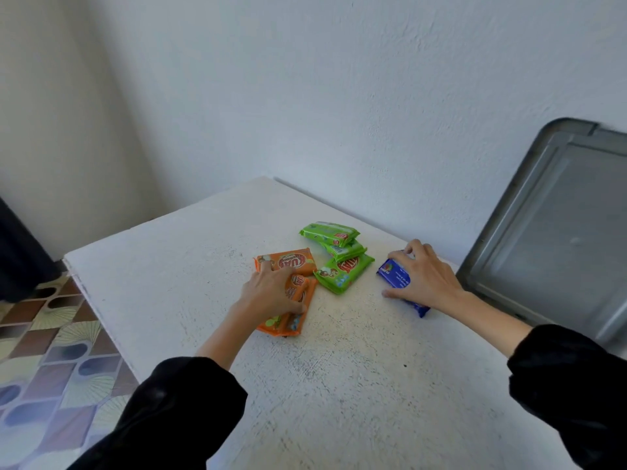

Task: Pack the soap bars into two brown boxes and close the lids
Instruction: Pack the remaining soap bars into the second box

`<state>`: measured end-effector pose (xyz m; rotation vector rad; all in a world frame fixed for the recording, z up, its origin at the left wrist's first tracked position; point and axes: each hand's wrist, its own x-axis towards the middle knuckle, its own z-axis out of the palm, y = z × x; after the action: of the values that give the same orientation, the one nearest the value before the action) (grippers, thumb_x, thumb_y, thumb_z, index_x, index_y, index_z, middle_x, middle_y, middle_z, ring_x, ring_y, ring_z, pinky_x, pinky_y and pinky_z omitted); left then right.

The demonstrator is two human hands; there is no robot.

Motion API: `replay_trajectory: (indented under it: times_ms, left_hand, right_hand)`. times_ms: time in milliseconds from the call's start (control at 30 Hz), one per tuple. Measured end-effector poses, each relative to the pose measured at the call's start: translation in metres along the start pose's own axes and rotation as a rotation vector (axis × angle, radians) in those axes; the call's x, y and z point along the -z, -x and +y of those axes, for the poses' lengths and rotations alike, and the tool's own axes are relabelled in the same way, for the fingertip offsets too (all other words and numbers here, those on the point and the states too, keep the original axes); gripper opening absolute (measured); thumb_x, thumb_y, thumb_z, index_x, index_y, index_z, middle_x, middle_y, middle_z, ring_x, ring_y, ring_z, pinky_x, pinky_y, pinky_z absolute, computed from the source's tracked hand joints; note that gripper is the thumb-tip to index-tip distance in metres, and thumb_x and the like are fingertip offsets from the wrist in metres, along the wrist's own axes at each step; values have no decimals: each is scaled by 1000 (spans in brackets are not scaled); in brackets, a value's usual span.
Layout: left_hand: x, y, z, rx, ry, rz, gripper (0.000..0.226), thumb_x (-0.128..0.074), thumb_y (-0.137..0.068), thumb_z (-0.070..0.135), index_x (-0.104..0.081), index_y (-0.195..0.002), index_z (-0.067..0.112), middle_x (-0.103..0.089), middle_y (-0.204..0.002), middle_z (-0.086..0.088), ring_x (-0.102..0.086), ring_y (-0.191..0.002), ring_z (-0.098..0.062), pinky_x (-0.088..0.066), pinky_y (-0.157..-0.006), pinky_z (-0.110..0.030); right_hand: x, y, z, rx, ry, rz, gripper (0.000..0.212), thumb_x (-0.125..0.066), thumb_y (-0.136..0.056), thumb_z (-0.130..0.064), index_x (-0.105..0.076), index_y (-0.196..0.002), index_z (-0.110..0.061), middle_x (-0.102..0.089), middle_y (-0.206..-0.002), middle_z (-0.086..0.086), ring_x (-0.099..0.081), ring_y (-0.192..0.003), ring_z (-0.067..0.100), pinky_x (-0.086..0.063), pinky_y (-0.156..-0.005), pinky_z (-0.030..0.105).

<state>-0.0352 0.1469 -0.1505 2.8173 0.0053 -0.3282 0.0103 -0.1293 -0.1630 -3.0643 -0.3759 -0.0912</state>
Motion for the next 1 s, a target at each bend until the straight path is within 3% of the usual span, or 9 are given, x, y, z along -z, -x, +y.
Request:
replay_trajectory:
  times_ms: [100, 200, 367, 600, 700, 1000]
  left_hand:
    - [0, 5, 5, 22, -7, 24, 75, -67, -78, 45, -30, -142, 34, -24, -148, -14, -41, -128, -32, -40, -100, -42]
    - [3, 6, 8, 30, 12, 89, 69, -71, -74, 38, -41, -136, 32, -39, -135, -11, -49, -117, -30, -45, -90, -38]
    - [15, 17, 28, -19, 20, 151, 68, -74, -68, 36, -48, -131, 33, -48, -120, -8, -54, -106, -27, -47, -79, -34]
    - [42, 51, 104, -327, 55, 185, 67, -75, -69, 31, -48, -131, 33, -50, -119, -6, -52, -102, -21, -42, -72, -29]
    - [47, 74, 143, -479, 37, 173, 67, -74, -72, 32, -45, -133, 35, -49, -120, -3, -48, -98, -14, -39, -72, -26]
    - [25, 164, 252, -947, 11, 4, 69, -77, -69, 38, -45, -130, 42, -51, -122, 4, -52, -108, -14, -49, -90, -34]
  right_hand:
    - [3, -4, -9, -112, 4, -106, 76, -64, -78, -46, -28, -142, -28, -32, -138, 12, -34, -125, 29, -44, -87, 36]
    - [6, -8, -14, -121, 53, -161, 77, -67, -76, -38, -31, -143, -24, -41, -135, 15, -42, -120, 32, -44, -85, 35]
    - [32, 6, -16, -103, -27, -147, 79, -73, -71, -38, -38, -139, -20, -52, -130, 12, -53, -112, 27, -45, -78, 31]
    - [111, 79, -3, -40, -125, -76, 69, -75, -70, -33, -45, -132, -28, -57, -123, 4, -54, -106, 21, -38, -71, 25]
    - [144, 127, 12, -44, -129, -46, 70, -75, -68, -31, -45, -132, -29, -57, -124, 0, -51, -97, 15, -42, -73, 27]
    - [197, 308, 68, -152, -117, -62, 75, -78, -65, -29, -42, -131, -33, -56, -113, -11, -53, -83, 3, -50, -70, 17]
